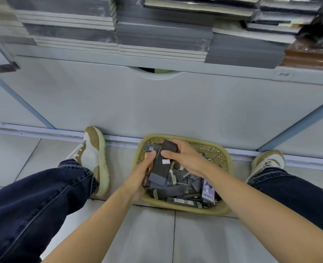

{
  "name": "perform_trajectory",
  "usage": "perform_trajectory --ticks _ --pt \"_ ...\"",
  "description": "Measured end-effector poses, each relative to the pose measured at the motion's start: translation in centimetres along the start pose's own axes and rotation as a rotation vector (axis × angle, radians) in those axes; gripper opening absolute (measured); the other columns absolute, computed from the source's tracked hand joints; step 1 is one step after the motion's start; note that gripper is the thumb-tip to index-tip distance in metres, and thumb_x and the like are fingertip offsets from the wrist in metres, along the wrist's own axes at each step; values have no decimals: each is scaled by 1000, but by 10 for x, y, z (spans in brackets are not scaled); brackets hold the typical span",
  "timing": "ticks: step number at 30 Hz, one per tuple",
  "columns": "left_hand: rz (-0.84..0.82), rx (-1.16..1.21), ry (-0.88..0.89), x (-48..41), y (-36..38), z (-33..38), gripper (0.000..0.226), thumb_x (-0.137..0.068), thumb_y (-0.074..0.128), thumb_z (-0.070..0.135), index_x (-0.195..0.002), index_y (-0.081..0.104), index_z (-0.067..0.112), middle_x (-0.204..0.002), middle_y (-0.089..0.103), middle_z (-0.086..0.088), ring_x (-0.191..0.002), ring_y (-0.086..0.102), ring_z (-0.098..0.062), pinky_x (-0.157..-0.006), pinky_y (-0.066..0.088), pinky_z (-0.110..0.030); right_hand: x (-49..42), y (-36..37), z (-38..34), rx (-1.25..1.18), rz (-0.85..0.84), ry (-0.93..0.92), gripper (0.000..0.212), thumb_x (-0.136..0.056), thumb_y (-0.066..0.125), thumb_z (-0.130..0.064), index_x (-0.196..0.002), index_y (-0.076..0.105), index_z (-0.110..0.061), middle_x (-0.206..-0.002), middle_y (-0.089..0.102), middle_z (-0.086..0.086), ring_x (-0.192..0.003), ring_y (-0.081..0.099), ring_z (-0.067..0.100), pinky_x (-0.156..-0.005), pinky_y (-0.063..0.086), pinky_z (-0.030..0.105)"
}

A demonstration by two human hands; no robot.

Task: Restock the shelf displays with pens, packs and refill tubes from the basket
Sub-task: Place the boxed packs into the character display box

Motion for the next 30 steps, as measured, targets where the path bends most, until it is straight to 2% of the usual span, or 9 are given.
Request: perform_trajectory --ticks 3,6,9,14,17,19,21,23,30 --pt "-75 64 -52 10 10 -5 32 -72 76 41 -91 79 15 -101 74 -15 -80 73 -25 -63 58 -32 15 6 -8 120 19 -80 38 -87 71 -21 -124 61 -20 -126 63 -5 -119 56 5 -106 41 30" --pt "-21 88 -30 18 12 -5 44 -62 82 31 -99 72 9 -93 75 -14 -72 72 -22 -59 58 -31 25 5 -12 71 38 -119 42 -86 71 -19 -126 61 -14 -126 64 0 -120 58 14 -107 43 37" --pt "41 137 25 26 8 2 43 -65 80 25 -102 69 7 -88 75 -12 -69 73 -22 -53 56 -29 34 -4 -13 69 165 -106 52 -85 73 -19 -133 54 -27 -133 55 -5 -127 47 11 -110 39 41" --pt "87 139 42 37 7 13 35 -68 79 23 -97 69 5 -82 75 -13 -64 72 -22 -49 55 -28 52 -7 -18 319 -22 -221 48 -82 75 -34 -126 59 -43 -137 45 -28 -125 38 -15 -101 34 8" --pt "100 172 5 41 2 21 24 -75 77 24 -90 69 7 -77 74 -11 -59 71 -22 -47 54 -28 59 -5 -18 481 -88 -252 59 -77 80 -34 -129 55 -45 -132 49 -20 -123 43 -5 -100 36 15" --pt "103 237 -18 42 2 24 28 -79 75 34 -88 67 9 -77 72 -12 -56 67 -24 -49 54 -28 62 -3 -15 567 -75 -297 48 -83 73 -35 -128 58 -36 -113 60 -13 -105 54 1 -89 43 19" --pt "77 330 -13 43 4 29 44 -80 70 52 -90 66 10 -75 66 -12 -56 61 -23 -53 53 -29 65 -1 -13 507 -32 -289 32 -93 59 -38 -116 68 -17 -84 65 -14 -72 57 3 -68 44 22" --pt "45 346 34 43 7 35 49 -80 66 60 -89 66 12 -72 62 -10 -55 58 -21 -54 51 -29 68 0 -14 303 14 -214 41 -99 47 -41 -99 68 -6 -70 68 -1 -51 49 13 -54 40 28" --pt "60 191 304 55 26 65 34 -72 77 23 -100 68 7 -87 74 -10 -70 70 -22 -64 59 -35 70 8 -58 11 -56 -193 47 -99 35 -52 -91 69 -21 -81 73 13 -51 48 12 -53 42 22"
Point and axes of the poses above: each hand's wrist, its own x-axis away from the middle knuckle, its own y-axis out of the palm, z = x × y, the point moved 2 cm from there along -x, towards the middle knuckle
